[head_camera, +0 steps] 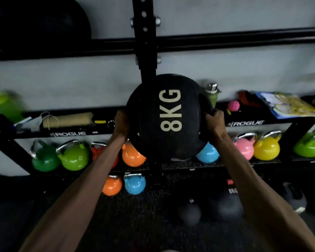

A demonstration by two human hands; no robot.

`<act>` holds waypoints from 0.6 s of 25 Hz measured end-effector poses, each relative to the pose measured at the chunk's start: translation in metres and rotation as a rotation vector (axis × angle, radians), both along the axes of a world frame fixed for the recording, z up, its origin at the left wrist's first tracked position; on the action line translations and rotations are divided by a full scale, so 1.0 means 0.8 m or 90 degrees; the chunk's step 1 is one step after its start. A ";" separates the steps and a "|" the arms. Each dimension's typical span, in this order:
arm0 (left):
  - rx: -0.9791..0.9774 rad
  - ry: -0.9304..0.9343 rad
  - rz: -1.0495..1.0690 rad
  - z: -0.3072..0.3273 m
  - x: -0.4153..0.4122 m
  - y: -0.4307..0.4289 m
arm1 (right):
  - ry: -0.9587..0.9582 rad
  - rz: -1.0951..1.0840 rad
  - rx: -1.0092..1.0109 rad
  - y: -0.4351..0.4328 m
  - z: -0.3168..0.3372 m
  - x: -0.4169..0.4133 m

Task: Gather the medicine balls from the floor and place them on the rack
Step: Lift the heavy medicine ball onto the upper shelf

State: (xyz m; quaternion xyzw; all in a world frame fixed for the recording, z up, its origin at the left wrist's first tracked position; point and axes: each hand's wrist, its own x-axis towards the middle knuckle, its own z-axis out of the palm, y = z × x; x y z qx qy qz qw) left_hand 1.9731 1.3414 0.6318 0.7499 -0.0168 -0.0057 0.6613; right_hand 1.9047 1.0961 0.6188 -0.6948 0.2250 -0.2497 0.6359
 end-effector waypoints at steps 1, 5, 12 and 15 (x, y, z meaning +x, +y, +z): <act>0.033 -0.079 -0.008 0.022 0.009 -0.008 | -0.032 -0.001 -0.021 -0.011 0.027 0.002; 0.002 -0.195 -0.007 0.113 0.021 -0.040 | -0.125 0.006 -0.082 -0.046 0.137 0.000; -0.071 -0.364 0.008 0.265 0.043 -0.104 | -0.325 -0.008 -0.158 -0.109 0.273 0.023; -0.092 -0.454 0.031 0.284 0.067 -0.127 | -0.437 -0.002 -0.196 -0.133 0.286 0.048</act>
